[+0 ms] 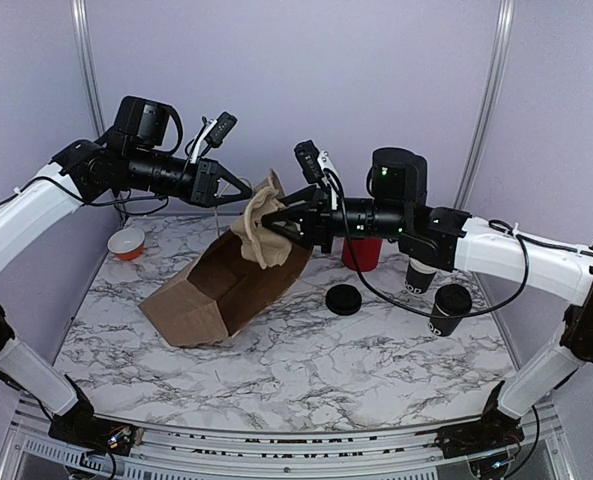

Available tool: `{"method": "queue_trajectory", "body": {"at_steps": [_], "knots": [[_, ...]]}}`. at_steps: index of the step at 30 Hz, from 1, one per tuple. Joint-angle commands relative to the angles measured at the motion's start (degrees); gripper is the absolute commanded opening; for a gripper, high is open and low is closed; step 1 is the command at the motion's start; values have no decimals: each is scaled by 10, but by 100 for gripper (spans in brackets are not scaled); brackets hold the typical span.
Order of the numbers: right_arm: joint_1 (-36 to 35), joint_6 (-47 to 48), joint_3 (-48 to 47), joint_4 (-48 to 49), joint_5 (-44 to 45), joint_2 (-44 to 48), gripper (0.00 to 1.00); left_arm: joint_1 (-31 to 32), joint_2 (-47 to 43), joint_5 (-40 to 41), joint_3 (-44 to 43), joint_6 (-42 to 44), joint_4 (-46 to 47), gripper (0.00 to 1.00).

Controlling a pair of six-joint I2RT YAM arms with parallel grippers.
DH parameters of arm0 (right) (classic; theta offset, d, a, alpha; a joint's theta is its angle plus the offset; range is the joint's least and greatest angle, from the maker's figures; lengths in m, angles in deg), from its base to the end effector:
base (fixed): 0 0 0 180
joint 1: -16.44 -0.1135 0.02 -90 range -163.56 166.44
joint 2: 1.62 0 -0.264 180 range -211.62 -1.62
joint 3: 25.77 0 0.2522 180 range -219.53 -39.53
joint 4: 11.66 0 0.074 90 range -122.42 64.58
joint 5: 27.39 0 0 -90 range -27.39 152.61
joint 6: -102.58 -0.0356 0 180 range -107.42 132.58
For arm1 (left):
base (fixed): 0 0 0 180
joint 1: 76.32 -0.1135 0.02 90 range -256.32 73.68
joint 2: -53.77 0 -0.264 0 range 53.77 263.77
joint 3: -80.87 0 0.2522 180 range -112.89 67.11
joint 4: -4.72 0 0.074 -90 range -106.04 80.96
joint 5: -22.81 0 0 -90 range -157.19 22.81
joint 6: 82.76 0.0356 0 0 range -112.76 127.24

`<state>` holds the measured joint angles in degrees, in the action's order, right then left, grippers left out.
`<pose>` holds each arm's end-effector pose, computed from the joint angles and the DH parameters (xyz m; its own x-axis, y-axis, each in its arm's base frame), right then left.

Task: Pack the takeout coffee

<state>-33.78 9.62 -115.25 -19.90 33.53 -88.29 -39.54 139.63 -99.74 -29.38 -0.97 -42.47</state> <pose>0.2178 0.2887 0.3795 -0.1111 -0.0630 -0.9918 -0.9768 0.1908 0.0973 0.2501 -0.2108 0.4407 -0.4360 0.1756 -0.8826 0.8484 0.4074 -0.3380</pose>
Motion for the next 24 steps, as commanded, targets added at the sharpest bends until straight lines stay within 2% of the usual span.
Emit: {"method": "queue_trajectory", "body": {"at_steps": [1, 13, 24], "knots": [[1, -30, 2, 50, -69, -13, 39, 0, -18, -11, 8, -13, 34, 0], [1, -56, 54, 58, -48, -4, 39, 0, -17, -5, 14, -43, 64, 0], [1, -41, 8, -33, 22, -51, 37, 5, -21, -39, 25, -67, 95, 0]]}}
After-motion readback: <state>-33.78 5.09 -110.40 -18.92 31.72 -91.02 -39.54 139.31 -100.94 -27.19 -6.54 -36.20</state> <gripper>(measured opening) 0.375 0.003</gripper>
